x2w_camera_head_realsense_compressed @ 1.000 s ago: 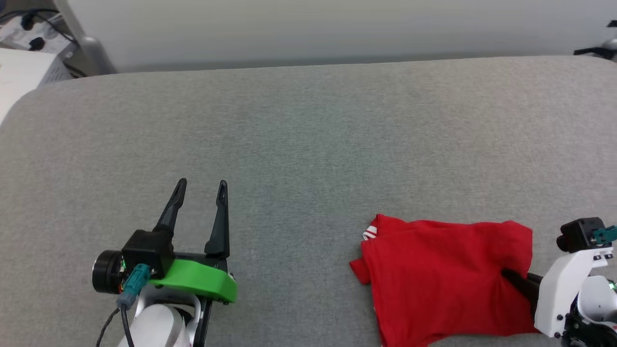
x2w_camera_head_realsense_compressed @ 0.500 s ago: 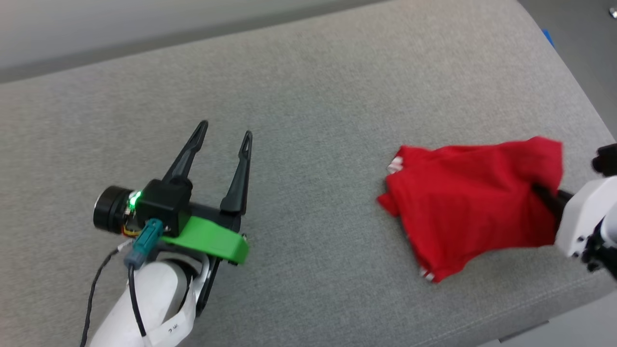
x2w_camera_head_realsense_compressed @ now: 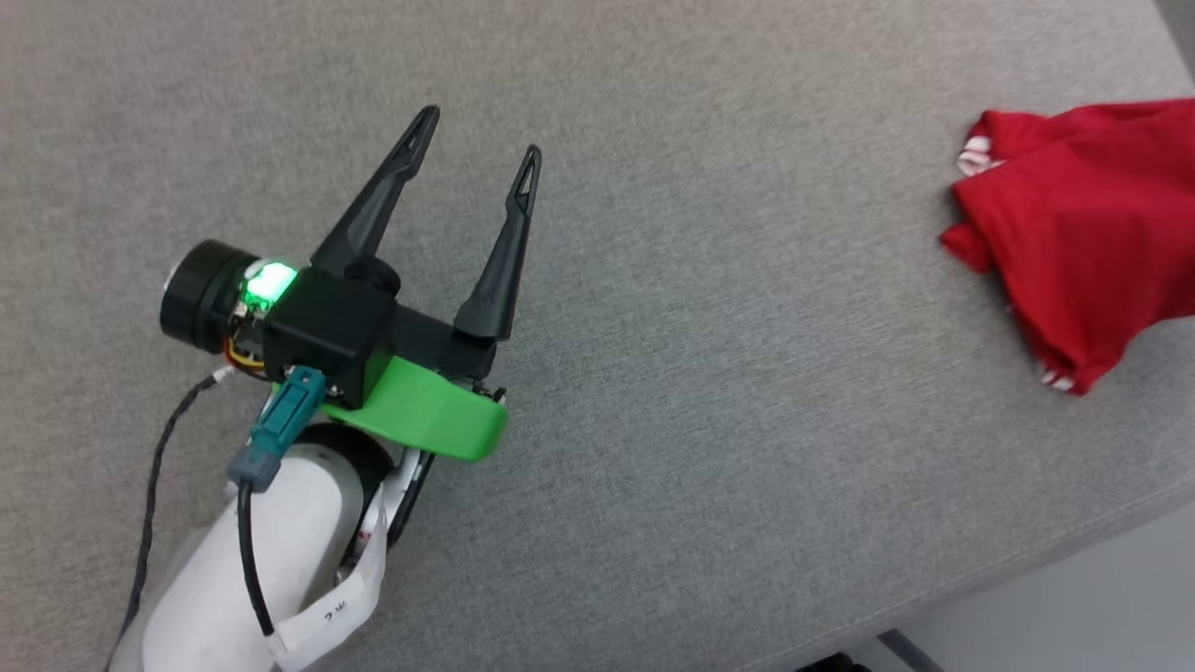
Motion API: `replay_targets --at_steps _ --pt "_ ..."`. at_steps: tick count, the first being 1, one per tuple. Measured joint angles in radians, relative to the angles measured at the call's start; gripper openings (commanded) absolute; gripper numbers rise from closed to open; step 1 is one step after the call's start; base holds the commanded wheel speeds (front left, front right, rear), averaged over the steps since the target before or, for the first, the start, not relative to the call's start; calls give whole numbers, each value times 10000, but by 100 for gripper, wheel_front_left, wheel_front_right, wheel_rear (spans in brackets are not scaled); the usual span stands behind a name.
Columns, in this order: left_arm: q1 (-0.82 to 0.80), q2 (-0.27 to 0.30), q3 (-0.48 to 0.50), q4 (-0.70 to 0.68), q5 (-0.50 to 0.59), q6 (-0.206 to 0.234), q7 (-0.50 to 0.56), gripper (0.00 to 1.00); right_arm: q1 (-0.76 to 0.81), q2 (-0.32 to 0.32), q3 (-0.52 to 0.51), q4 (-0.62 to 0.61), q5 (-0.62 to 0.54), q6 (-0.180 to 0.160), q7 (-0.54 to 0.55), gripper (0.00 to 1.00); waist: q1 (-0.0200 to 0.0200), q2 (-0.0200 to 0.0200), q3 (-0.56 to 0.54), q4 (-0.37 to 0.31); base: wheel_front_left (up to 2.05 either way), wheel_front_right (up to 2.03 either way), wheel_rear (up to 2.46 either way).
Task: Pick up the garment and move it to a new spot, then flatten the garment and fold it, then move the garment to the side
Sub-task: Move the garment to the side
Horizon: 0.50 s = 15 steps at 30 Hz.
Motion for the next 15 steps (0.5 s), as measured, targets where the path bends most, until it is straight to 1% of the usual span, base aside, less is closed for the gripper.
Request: replay_targets --at_steps 5,9,14,15 --pt "-513 196 -73 -443 230 -115 316 100 -1091 -309 -686 1269 -255 0 -522 0 1 0 812 165 0 0 0" --pt "-720 213 -157 -637 295 -180 416 100 -1539 -600 -1064 2153 -577 0 -890 0 1 0 1308 354 0 0 0" --pt "-747 217 -224 -815 322 -180 499 100 -1983 -629 -1241 3080 -853 0 -1455 0 0 0 1773 588 0 0 0" --pt "-750 219 -226 -813 322 -180 499 100 -2085 -566 -1266 3256 -899 0 -1580 13 0 0 1842 619 0 0 0"
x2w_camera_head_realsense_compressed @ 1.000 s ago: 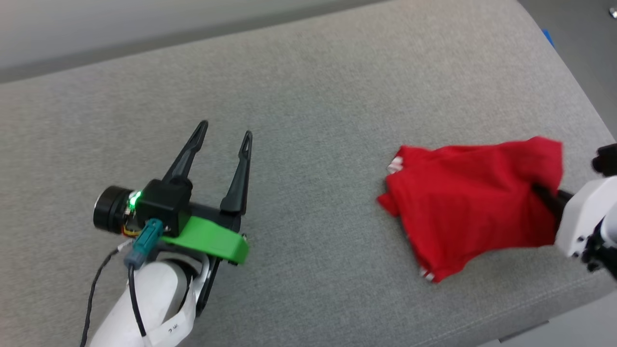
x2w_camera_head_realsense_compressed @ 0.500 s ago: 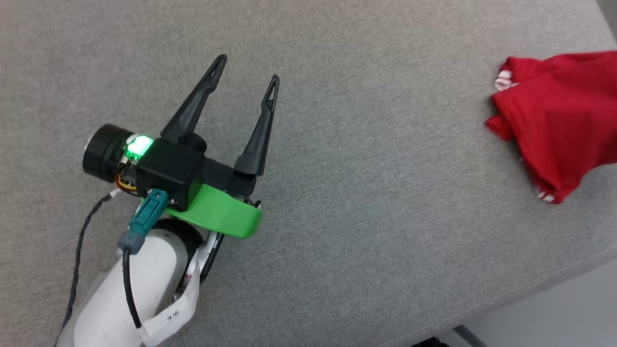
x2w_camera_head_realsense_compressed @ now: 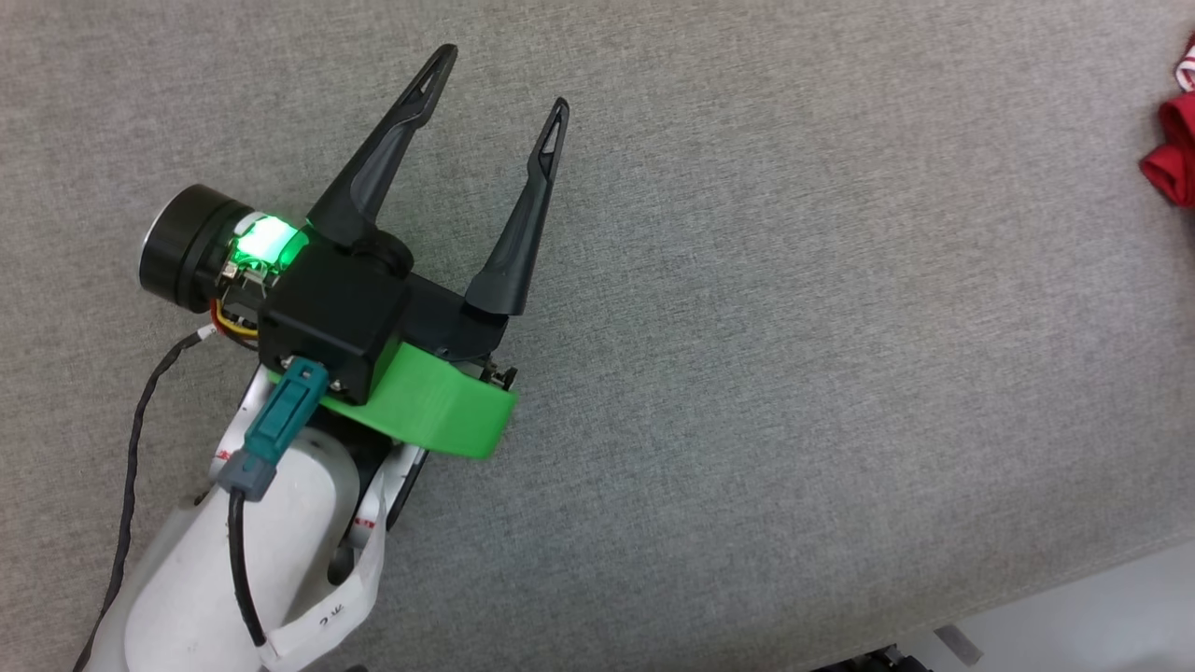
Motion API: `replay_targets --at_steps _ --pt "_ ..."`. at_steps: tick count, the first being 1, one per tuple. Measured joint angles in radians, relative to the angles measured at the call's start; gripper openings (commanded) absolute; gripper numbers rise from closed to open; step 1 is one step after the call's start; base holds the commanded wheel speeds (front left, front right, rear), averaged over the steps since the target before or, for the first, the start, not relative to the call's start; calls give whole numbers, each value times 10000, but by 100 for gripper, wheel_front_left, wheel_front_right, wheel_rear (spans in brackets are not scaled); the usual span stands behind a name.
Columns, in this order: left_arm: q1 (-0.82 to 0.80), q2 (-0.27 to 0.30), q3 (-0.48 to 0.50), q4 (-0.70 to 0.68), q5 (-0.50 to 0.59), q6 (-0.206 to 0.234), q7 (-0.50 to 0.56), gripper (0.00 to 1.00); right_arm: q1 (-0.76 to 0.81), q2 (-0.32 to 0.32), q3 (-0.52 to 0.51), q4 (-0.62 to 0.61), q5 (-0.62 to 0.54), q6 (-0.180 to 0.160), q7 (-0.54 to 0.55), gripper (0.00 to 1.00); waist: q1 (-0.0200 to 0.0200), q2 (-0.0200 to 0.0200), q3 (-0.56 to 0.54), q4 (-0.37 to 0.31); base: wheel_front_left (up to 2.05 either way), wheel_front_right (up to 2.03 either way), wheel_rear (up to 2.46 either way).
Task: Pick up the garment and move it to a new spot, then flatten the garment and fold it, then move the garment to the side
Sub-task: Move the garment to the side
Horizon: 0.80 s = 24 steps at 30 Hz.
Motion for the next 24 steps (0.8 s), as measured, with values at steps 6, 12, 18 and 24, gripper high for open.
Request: replay_targets --at_steps 6,12,18,24 --pt "-42 -63 -69 121 -54 -2 -54 100 -389 165 -433 1112 -654 0 -1200 100 -1 0 20 96 0 0 0" --pt "19 -259 -142 673 -213 10 -577 100 -480 -174 -1035 2013 -1444 0 -2922 100 -1 0 -446 264 0 0 0" --pt "808 -468 -31 1511 -725 196 -1281 100 -189 -84 -951 1929 -1513 0 -3843 100 -2 0 -1298 461 0 0 0" --pt "1792 -633 224 2326 -1156 531 -1958 100 1492 734 -621 58 -905 2 -3992 100 -2 0 -2362 685 0 0 0"
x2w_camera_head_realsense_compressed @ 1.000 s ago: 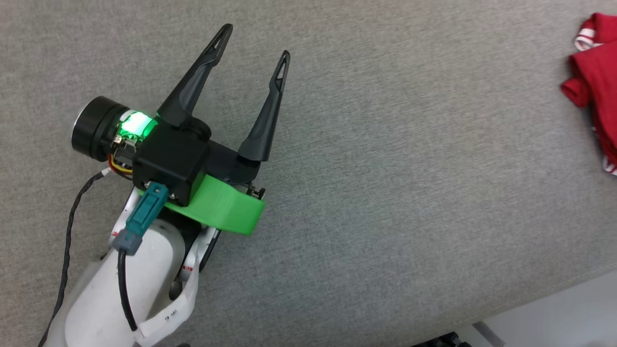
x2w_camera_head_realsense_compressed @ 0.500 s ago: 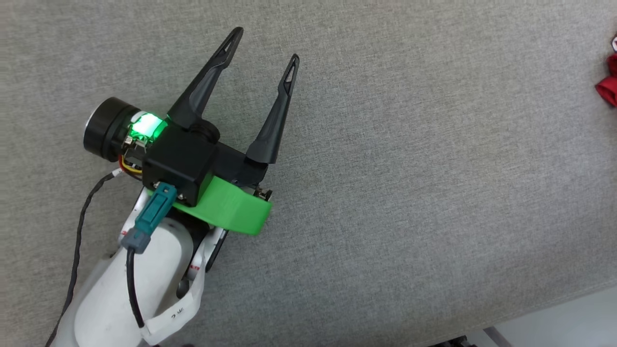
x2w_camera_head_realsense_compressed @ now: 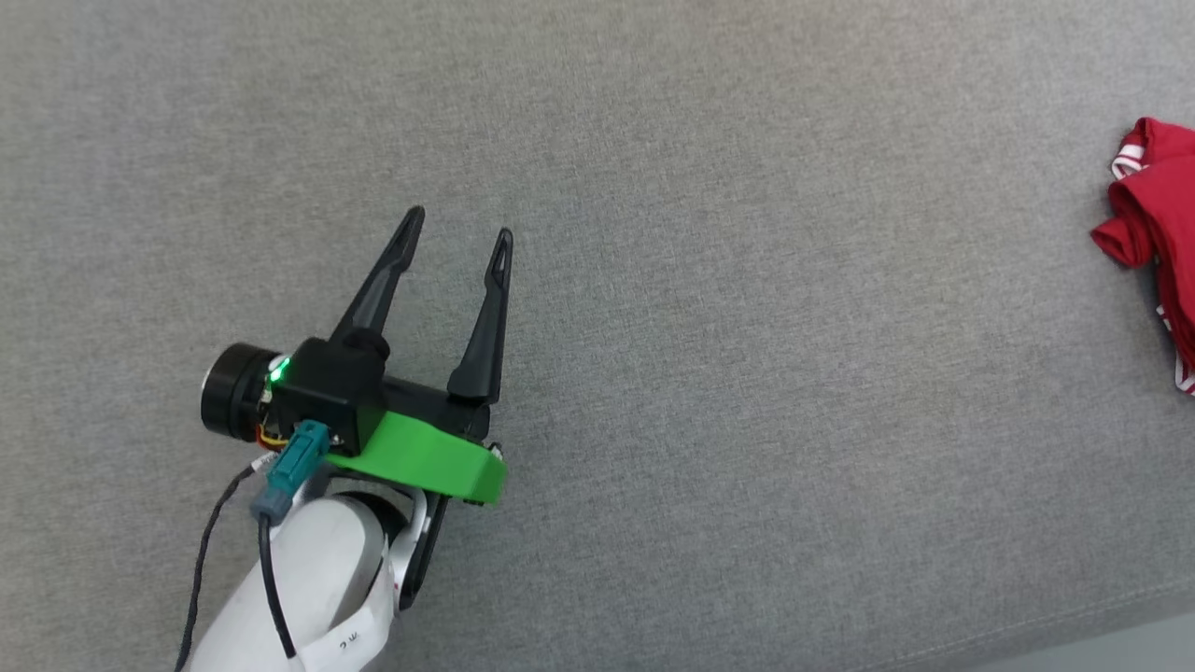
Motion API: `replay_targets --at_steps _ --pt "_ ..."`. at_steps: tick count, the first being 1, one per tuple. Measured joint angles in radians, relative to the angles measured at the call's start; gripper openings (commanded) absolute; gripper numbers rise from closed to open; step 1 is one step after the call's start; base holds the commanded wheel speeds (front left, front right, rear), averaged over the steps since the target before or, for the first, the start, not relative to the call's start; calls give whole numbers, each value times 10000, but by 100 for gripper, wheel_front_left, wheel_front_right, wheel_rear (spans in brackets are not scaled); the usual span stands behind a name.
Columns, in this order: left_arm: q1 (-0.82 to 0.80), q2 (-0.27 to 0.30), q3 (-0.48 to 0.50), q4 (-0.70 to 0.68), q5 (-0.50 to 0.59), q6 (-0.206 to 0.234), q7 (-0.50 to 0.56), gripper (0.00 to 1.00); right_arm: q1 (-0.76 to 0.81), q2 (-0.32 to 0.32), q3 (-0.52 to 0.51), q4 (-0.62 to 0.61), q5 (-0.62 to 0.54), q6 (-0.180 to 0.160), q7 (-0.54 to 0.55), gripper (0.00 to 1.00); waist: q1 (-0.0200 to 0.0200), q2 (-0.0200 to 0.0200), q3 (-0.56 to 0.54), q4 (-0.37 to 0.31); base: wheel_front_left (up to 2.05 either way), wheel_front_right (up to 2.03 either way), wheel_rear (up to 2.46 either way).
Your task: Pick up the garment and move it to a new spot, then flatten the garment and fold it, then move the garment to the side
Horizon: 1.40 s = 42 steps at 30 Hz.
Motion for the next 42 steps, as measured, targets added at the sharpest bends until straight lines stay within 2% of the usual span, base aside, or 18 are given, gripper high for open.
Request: replay_targets --at_steps 5,11,17,24,34,42 --pt "550 -234 36 614 -326 59 -286 100 1955 460 -174 -1981 439 -2 -44 100 -1 0 -864 274 0 0 0" --pt "1014 -384 178 1145 -660 113 -491 100 3997 1714 -351 -4138 489 -2 -46 100 -1 0 -1802 733 0 0 0" --pt "1414 -384 451 1597 -823 199 -621 100 5721 3296 -295 -6543 -286 -2 290 100 -1 -1 -2563 1373 0 0 0" --pt "2024 -322 913 1933 -1028 370 -713 100 7048 4405 211 -9083 -1039 -2 1360 100 -1 -1 -3398 1981 0 0 0" --pt "2760 -119 1350 2230 -1151 403 -788 100 8322 4936 773 -10723 -1413 -2 2057 100 -1 -1 -4504 2476 0 0 0" --pt "3235 -48 1271 2337 -1151 376 -788 100 9299 5083 817 -11221 -1490 -2 2410 100 -1 -1 -5078 2461 0 0 0"
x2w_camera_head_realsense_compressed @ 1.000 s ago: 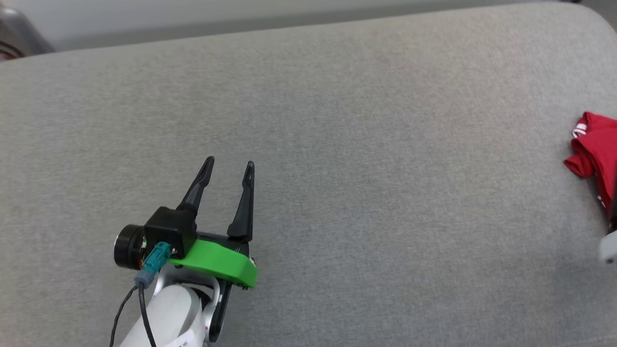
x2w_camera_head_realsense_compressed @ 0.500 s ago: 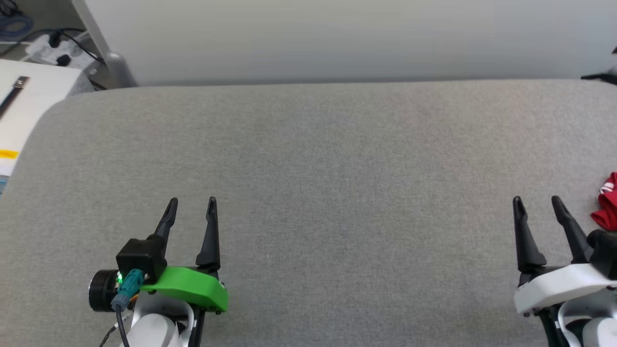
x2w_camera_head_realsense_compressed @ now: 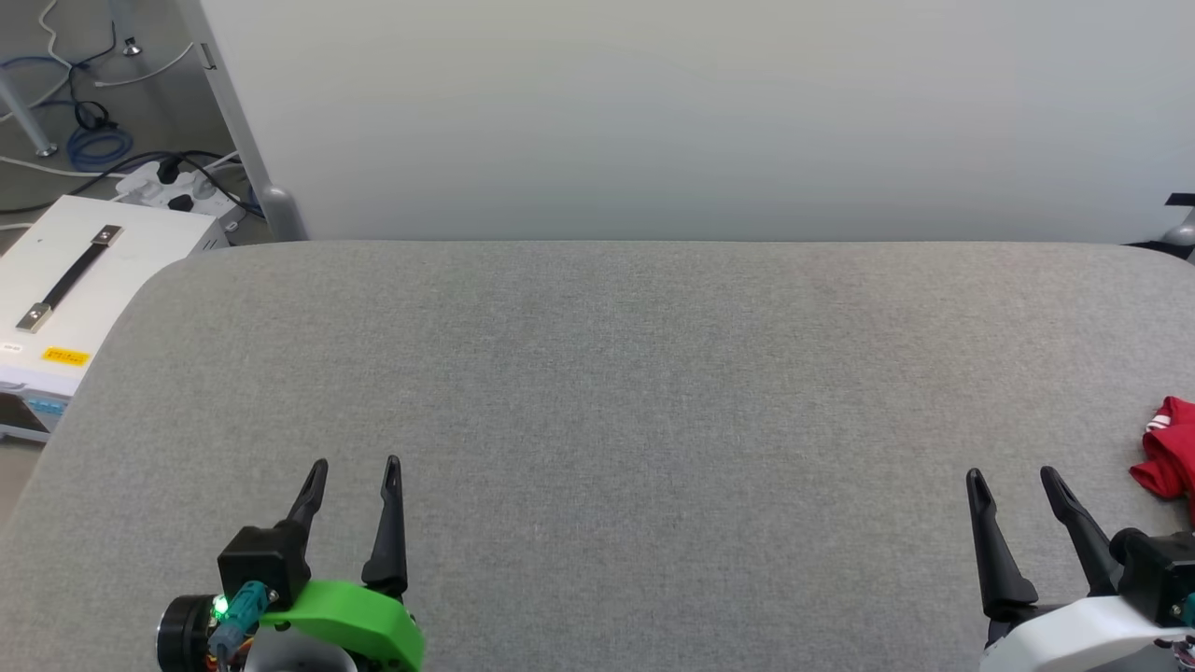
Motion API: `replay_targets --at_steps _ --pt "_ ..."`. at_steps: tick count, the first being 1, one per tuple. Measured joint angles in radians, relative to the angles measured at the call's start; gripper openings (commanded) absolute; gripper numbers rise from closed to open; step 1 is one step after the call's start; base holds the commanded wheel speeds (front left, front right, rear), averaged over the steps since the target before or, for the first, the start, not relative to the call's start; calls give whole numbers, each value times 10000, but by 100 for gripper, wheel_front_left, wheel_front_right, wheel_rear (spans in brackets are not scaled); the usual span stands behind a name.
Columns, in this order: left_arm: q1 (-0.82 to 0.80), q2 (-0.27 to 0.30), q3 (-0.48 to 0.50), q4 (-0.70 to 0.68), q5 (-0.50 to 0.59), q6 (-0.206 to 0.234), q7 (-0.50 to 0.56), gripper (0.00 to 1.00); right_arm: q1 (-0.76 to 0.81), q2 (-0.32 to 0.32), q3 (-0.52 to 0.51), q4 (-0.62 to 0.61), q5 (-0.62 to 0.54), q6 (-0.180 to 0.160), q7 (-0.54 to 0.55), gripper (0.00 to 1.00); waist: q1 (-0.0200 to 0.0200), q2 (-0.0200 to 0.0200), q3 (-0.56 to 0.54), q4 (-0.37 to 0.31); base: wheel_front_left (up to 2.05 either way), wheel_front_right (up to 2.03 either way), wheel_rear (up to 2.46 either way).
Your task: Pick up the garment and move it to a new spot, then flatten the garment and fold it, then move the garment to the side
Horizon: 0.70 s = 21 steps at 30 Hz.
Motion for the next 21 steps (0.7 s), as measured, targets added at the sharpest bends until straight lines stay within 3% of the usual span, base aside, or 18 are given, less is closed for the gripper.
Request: replay_targets --at_steps 21 --pt "123 0 -309 203 0 -29 17 100 214 94 48 -213 -290 0 265 100 0 0 -195 23 0 0 0"
